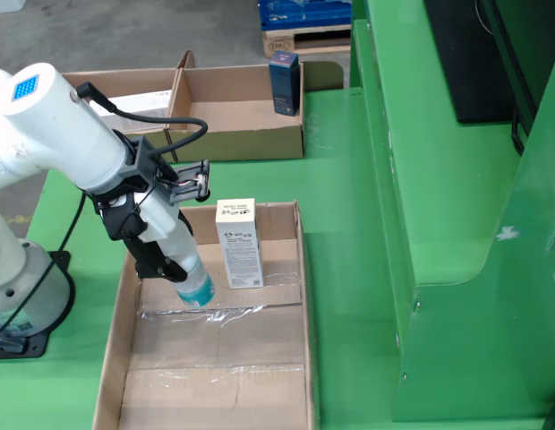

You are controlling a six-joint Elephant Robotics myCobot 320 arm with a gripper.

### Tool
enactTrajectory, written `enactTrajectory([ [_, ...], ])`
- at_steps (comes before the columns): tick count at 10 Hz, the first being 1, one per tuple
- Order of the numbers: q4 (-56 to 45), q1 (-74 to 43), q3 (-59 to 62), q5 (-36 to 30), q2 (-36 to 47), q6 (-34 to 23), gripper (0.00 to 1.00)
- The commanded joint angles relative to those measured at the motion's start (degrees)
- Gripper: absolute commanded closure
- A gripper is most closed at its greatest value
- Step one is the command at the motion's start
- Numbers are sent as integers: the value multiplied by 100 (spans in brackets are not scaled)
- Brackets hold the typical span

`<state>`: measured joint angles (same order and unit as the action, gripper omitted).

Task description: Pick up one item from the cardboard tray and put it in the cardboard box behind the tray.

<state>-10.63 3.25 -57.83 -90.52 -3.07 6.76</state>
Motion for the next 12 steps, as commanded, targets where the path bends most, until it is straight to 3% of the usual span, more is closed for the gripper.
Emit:
enactTrajectory([
  [1, -1332, 335, 1858, 179, 133, 303, 100],
  [4, -2547, 750, 3372, 390, 31, 588, 100],
  [5, -2547, 750, 3372, 390, 31, 588, 100],
  [6, -3803, 1181, 5783, 723, -754, 921, 100],
  [8, -3559, 1403, 5783, 874, -641, 1023, 100],
  [10, -3384, 2180, 5783, 1259, -329, 1421, 100],
  [11, -3431, 3114, 5783, 1692, -268, 1916, 100],
  [12, -3431, 3114, 5783, 1692, -268, 1916, 100],
])
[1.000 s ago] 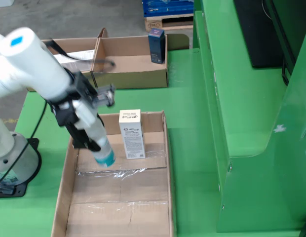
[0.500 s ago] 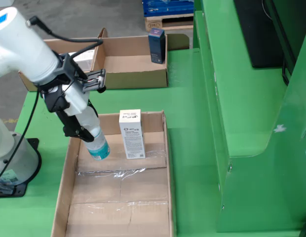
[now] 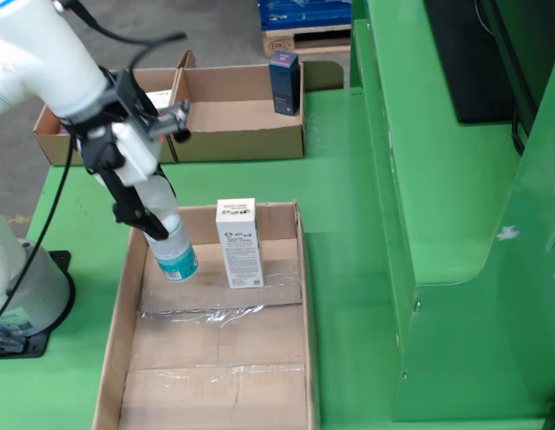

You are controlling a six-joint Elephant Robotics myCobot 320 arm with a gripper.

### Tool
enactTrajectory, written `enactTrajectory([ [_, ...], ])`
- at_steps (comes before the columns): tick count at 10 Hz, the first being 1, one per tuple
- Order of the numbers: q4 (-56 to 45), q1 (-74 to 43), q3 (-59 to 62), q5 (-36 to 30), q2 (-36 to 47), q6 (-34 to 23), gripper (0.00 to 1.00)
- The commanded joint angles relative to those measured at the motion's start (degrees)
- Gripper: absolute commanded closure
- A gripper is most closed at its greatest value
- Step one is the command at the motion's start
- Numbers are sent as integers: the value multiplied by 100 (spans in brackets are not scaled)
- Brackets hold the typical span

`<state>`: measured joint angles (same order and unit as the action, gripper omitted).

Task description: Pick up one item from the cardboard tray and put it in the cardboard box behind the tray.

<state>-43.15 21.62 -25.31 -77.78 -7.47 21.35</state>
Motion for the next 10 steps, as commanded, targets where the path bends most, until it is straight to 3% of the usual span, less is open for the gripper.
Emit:
enactTrajectory([
  [1, 186, 2076, 2531, 748, -35, 765, 100],
  [3, 1291, 3388, 2531, 1564, -557, 1186, 100],
  [6, 3027, 5076, 2531, 2679, -1404, 1079, 100],
  [7, 3027, 5076, 2531, 2679, -1404, 1079, 100],
  [9, 5499, 5830, 2531, 3534, -2604, -205, 100],
  [10, 7203, 5881, 2531, 2371, -3213, -617, 100],
])
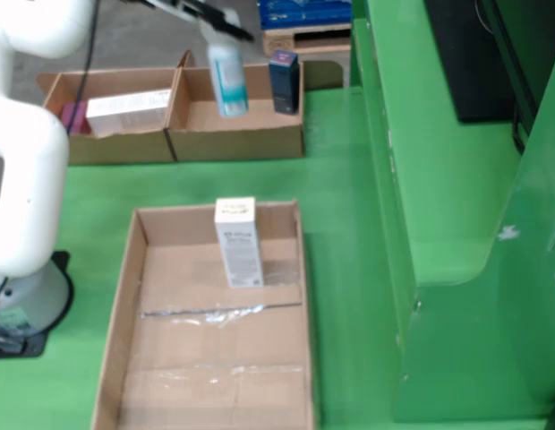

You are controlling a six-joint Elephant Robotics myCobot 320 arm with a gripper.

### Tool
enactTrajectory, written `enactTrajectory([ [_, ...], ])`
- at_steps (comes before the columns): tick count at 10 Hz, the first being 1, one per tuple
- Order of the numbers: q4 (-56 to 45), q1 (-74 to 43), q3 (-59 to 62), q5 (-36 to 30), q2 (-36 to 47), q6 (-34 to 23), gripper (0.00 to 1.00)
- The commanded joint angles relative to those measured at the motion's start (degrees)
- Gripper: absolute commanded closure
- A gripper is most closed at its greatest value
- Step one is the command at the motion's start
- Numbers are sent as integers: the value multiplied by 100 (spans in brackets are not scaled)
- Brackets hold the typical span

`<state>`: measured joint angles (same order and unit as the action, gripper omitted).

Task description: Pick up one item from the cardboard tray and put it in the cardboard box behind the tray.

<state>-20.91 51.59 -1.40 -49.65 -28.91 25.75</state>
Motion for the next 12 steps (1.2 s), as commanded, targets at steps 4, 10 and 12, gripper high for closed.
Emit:
enactTrajectory([
  [4, 5023, 4925, 140, -495, -2268, -1203, 100],
  [10, 5023, 4925, 140, -495, -2268, -904, 100],
  [12, 5022, 4925, 140, -494, -2268, -1336, 100],
])
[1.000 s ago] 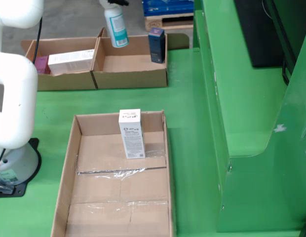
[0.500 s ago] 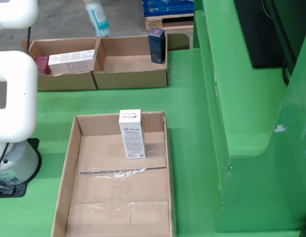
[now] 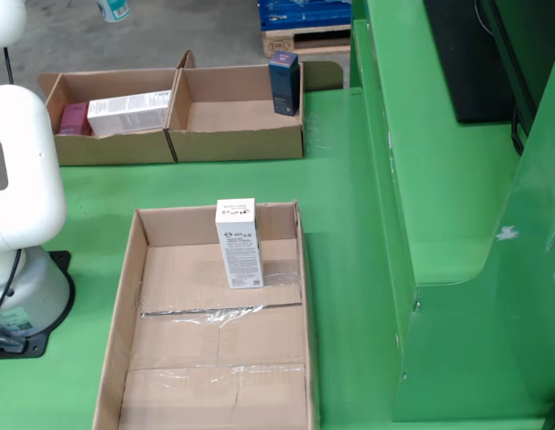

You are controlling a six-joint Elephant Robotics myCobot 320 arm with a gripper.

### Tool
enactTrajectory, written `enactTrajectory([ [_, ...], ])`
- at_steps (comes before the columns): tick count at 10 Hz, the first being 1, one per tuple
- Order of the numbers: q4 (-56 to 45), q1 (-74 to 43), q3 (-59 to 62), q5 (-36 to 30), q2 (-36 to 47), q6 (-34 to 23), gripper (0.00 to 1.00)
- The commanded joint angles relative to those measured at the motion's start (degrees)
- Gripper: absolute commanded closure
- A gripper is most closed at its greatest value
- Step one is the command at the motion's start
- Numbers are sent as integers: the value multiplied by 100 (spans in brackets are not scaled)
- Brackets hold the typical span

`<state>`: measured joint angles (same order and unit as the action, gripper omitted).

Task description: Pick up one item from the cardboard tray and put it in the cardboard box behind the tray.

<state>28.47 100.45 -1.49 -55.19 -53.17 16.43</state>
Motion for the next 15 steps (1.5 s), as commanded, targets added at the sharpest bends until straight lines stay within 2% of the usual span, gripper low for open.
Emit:
enactTrajectory([
  [1, 84, 39, 149, 60, 158, -399, 100],
  [12, 85, 39, 149, 60, 158, -495, 100],
  [15, 84, -99, 149, 58, -14, -310, 100],
])
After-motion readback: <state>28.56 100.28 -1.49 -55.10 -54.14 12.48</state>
